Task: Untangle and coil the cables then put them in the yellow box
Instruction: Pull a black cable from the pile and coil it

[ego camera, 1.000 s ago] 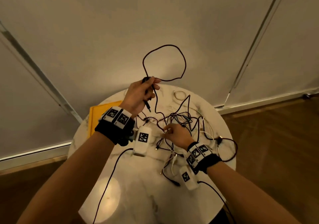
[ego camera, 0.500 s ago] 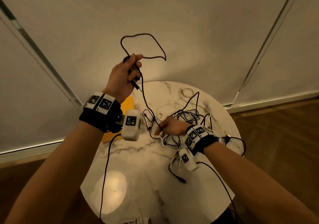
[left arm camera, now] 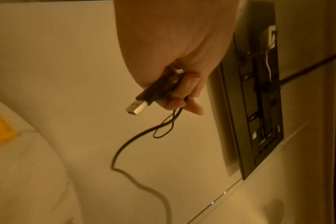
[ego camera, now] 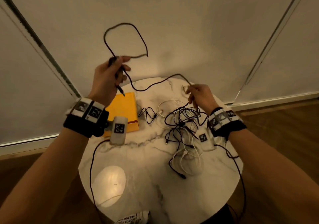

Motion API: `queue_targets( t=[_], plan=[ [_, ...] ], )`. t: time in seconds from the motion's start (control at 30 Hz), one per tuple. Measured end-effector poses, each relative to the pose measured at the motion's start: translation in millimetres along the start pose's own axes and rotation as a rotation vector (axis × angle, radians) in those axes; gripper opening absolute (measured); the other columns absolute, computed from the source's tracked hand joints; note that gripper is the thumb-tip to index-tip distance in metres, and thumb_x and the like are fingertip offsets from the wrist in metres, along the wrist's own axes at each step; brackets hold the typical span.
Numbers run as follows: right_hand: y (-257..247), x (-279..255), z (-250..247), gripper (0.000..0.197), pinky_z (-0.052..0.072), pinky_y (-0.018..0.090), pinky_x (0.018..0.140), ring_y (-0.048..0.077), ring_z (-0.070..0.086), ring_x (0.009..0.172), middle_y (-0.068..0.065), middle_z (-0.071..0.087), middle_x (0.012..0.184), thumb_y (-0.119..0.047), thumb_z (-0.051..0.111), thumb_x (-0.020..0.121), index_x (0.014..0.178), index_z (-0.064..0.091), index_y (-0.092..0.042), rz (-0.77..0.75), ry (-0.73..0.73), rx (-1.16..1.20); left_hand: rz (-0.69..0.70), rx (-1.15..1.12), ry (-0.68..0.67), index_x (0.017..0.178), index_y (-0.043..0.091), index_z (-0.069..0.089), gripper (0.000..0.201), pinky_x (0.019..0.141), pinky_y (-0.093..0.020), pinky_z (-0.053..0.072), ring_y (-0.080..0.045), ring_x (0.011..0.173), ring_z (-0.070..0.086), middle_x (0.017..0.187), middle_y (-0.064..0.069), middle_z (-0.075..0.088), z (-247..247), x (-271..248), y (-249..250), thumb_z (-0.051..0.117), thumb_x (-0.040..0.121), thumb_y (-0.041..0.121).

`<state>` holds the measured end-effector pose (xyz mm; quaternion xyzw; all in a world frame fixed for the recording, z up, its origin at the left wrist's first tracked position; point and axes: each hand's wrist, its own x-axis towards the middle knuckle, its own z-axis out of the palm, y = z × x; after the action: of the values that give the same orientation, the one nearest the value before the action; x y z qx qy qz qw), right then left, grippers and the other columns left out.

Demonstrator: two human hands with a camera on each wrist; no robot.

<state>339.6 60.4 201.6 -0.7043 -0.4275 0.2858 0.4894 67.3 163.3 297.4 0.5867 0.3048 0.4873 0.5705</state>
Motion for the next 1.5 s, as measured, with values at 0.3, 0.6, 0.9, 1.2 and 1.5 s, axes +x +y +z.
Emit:
queue_targets(
  t=[0.3,0.6,0.9,1.2,1.5],
  plan=[
    [53,-48,-9,0.042,0.036,0.021,0.040,0.012,0.045,0.037,0.004,0.052,0.049,-0.026,0.047,0.100,0.074,0.069,-0.001,0.152,-0.364,-0.498,-0.327,0.217,-0.096,0.098,0.007,0.071,0.020,0.055,-0.026,0.040,-0.009,0.049,0.042,0.076,-0.005,0.071,2,-113,-93,0.054,0.097,0.018],
    [96,-93,16,0.030,0.045,0.036,0.092,0.033,0.057,0.110,0.015,0.061,0.116,-0.024,0.056,0.092,0.116,0.060,-0.006,0.030,-0.215,-0.816,-0.585,0.249,-0.078,0.085,-0.003,0.067,0.036,0.048,-0.022,0.033,-0.009,0.039,0.031,0.070,-0.016,0.060,-34,-176,-110,0.042,0.102,0.017],
    [-20,-165,122,0.040,0.043,0.025,0.101,0.009,0.056,0.113,-0.002,0.063,0.123,-0.018,0.058,0.087,0.127,0.060,-0.018,-0.485,-0.638,-0.154,-0.755,-0.357,-0.067,0.068,0.009,0.065,0.045,0.046,-0.021,0.015,-0.005,0.041,0.020,0.055,0.004,0.029,-29,-200,-77,0.035,0.094,0.031],
    [-32,-146,94,0.007,0.036,0.015,0.045,0.004,0.044,0.044,-0.007,0.058,0.049,-0.012,0.069,0.086,0.087,0.076,-0.013,-0.137,-0.550,0.195,-0.693,-0.745,-0.405,0.099,0.008,0.065,0.025,0.053,-0.018,0.036,-0.001,0.044,0.041,0.064,0.007,0.049,-31,-221,-69,0.056,0.095,0.031],
    [-19,-192,117,0.034,0.035,0.023,0.050,0.005,0.042,0.043,0.004,0.053,0.052,-0.026,0.048,0.098,0.067,0.058,-0.023,-0.211,-0.607,0.068,-0.542,-0.678,-0.319,0.133,0.008,0.056,0.057,0.063,-0.019,0.052,-0.008,0.064,0.065,0.086,0.000,0.073,-22,-206,-54,0.067,0.085,0.038]
  ],
)
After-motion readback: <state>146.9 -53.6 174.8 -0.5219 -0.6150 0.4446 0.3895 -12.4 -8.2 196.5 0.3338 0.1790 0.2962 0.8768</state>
